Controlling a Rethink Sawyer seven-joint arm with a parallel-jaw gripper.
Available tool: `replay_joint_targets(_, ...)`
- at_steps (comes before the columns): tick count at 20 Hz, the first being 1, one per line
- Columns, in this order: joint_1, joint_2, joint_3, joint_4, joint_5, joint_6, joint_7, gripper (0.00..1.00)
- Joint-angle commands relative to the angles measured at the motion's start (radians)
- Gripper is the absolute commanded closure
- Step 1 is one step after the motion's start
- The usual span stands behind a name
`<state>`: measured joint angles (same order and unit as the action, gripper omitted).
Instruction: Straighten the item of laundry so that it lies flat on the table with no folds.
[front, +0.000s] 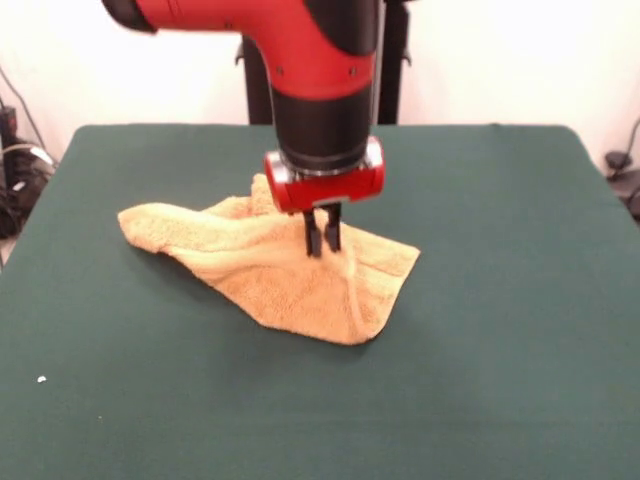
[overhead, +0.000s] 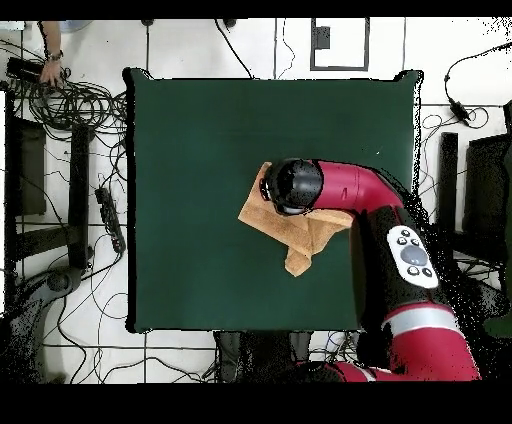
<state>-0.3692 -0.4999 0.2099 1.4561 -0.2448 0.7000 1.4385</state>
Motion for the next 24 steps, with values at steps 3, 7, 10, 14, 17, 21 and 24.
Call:
replay_joint_targets(3,0.024,0.091,0.137,-0.18,-0.012,0.145,-0.114,1.0)
replay_joint_targets(7,0.029,0.092,0.138,-0.235,-0.021,0.205,-0.146,1.0)
replay_joint_targets(10,0.036,0.106,0.148,-0.322,-0.032,0.296,-0.188,1.0)
replay_joint_targets(14,0.044,0.128,0.164,-0.406,-0.047,0.361,-0.203,1.0)
replay_joint_targets(17,0.051,0.151,0.173,-0.483,-0.06,0.42,-0.229,1.0)
replay_joint_targets(21,0.055,0.178,0.183,-0.575,-0.086,0.479,-0.272,1.0)
replay_joint_targets(24,0.059,0.203,0.194,-0.655,-0.113,0.517,-0.308,1.0)
